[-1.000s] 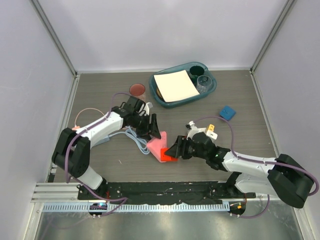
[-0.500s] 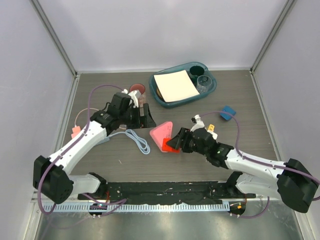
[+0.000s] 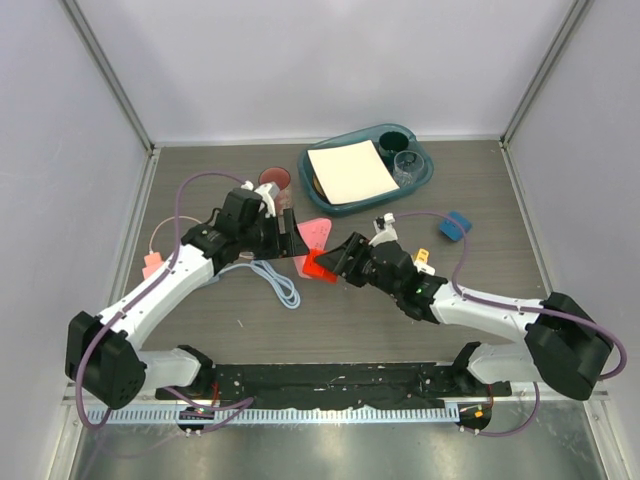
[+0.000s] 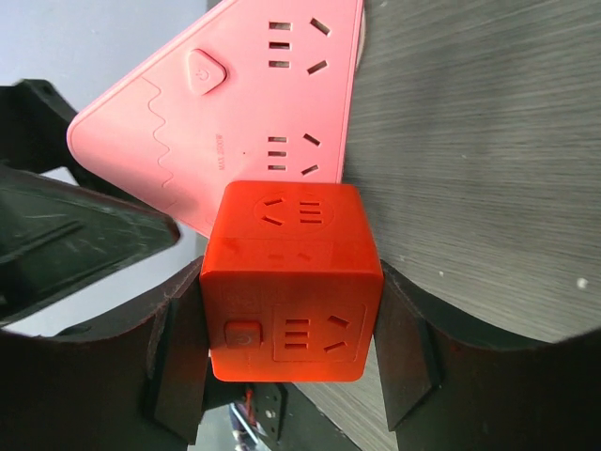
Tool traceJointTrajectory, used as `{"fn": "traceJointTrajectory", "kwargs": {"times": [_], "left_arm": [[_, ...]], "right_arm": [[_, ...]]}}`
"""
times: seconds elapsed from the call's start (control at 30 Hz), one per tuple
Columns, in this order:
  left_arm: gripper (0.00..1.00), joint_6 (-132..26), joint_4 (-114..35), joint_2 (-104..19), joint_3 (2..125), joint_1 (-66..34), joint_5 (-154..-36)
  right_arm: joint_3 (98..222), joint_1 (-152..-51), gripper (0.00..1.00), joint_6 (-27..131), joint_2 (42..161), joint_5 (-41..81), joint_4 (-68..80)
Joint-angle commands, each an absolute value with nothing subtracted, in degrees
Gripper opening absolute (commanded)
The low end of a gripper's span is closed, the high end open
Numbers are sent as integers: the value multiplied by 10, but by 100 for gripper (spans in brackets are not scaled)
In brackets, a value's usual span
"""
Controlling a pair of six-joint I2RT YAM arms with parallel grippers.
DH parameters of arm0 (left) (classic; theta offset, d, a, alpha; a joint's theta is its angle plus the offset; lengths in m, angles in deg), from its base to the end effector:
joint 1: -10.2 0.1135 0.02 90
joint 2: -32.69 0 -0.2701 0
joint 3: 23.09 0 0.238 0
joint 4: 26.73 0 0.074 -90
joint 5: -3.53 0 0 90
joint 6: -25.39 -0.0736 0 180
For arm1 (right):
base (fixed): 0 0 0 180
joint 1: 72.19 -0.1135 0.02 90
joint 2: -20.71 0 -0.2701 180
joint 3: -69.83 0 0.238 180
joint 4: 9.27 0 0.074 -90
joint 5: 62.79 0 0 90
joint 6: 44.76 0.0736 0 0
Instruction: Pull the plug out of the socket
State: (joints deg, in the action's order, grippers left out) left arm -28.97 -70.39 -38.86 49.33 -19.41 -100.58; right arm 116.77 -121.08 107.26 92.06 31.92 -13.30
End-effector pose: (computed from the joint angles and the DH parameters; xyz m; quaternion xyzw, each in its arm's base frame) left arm 0.2339 -0.1535 0.2746 0.0013 0.9107 -0.3090 0.2740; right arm 0.1942 0.2134 0.2197 0.1171 0.8123 0.4507 0.3512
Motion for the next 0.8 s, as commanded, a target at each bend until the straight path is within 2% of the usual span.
{"fn": "traceJointTrajectory", "kwargs": {"times": [0.0, 0.47, 0.53, 0.57, 0.63, 0.67, 0.73, 0.77], "left_arm": [[74, -288, -680, -391, 493, -192, -1004], [61, -293, -681, -353, 489, -192, -941], [51, -294, -681, -346, 487, -192, -934], [41, -294, -677, -341, 486, -192, -932], [31, -293, -674, -336, 481, -192, -930], [21, -294, -674, -336, 481, -192, -930], [12, -294, -677, -339, 483, -192, -931], [2, -295, -678, -342, 484, -192, -932]], "right_arm": [[1195, -1220, 1, 1113, 916, 334, -258], [1173, -1285, 1, 1164, 979, 354, -368], [1170, -1287, 1, 1170, 982, 355, -380], [1167, -1286, 1, 1171, 981, 357, -381], [1162, -1287, 1, 1171, 975, 364, -381], [1157, -1287, 1, 1170, 973, 371, -381], [1155, -1287, 1, 1168, 966, 375, -376], [1153, -1286, 1, 1167, 963, 374, -374]]}}
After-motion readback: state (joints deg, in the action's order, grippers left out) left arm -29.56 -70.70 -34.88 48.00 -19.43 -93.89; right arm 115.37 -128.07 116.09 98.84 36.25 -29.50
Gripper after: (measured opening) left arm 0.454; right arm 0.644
